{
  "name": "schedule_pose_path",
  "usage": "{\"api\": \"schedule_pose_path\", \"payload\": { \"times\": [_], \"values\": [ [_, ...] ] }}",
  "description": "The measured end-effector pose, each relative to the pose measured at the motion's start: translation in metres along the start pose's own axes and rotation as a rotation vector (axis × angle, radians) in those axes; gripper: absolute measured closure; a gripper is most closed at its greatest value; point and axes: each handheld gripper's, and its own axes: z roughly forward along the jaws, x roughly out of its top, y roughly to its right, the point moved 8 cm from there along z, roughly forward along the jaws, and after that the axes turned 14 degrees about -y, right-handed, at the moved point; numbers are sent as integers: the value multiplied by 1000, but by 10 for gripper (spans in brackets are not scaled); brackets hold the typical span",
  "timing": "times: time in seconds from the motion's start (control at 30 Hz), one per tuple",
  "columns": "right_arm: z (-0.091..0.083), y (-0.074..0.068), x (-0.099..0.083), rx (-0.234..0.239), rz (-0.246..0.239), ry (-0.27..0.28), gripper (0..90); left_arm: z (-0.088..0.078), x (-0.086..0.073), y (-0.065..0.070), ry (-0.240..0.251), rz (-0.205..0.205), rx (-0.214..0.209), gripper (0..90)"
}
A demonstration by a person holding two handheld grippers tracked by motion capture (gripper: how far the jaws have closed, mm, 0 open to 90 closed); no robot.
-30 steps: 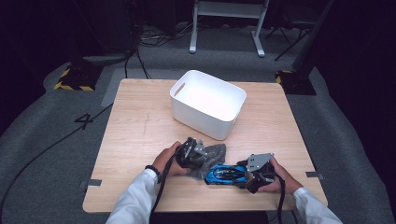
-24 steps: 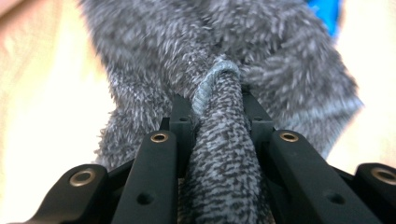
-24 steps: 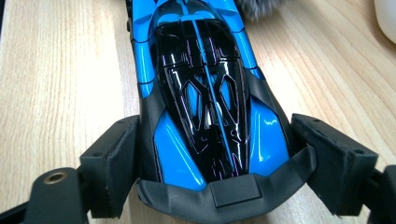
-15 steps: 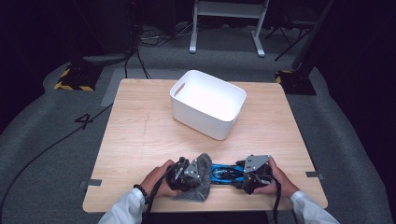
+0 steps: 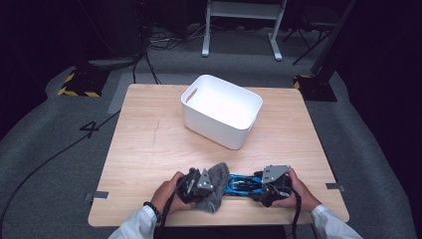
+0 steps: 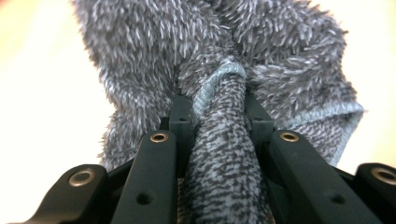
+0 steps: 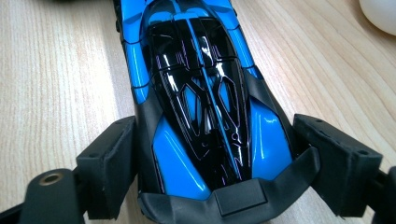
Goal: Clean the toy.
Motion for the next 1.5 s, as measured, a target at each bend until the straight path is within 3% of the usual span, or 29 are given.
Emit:
{"api": "schedule_pose_path", "payload": {
  "times": [0.03, 0.1, 0.17, 0.23, 0.37, 0.47, 0.6, 0.73, 0.8, 0.93, 1.03, 1.17, 1.3, 1.33, 1.5],
  "values": [
    [0, 0, 0, -3, 1, 0, 180, 0, 0, -3, 7, -15, -12, 722],
    [1, 0, 2, -5, 7, 1, 180, 0, 0, -1, 14, 17, -13, 723],
    [2, -1, 3, -7, 15, 0, 180, -1, 3, 16, 37, 91, -90, 723],
    [2, -1, 4, -9, 19, 0, 180, 0, 8, 33, 28, 157, -85, 722],
    [4, -1, 8, -16, 28, 2, 180, -1, 26, 63, 50, 243, -142, 719],
    [6, -2, 13, -23, 38, 1, 181, 11, 39, 74, 18, 273, -111, 704],
    [7, -2, 13, -19, 41, 6, 181, 16, 51, 67, 35, 237, -122, 699],
    [5, -1, 11, -7, 43, 15, 195, 16, 50, 56, 26, 220, -116, 711],
    [4, -1, 10, -7, 32, 12, 225, 15, 46, 45, 21, 201, -87, 714],
    [3, -1, 9, -11, 44, 17, 234, 11, 31, 28, 35, 156, -118, 718],
    [4, -1, 9, -3, 39, 12, 236, 7, 22, 20, 29, 150, -93, 716],
    [4, -1, 9, -1, 40, 10, 239, 4, 11, 6, 31, 106, -79, 710],
    [3, 0, 8, 3, 39, 8, 241, 0, -1, -11, 15, 71, 2, 709],
    [3, 0, 8, 3, 35, 4, 241, -1, -5, -17, 6, 51, 32, 708],
    [2, 1, 4, 12, 19, -4, 241, -8, -27, -44, 9, -69, 73, 705]
  ]
}}
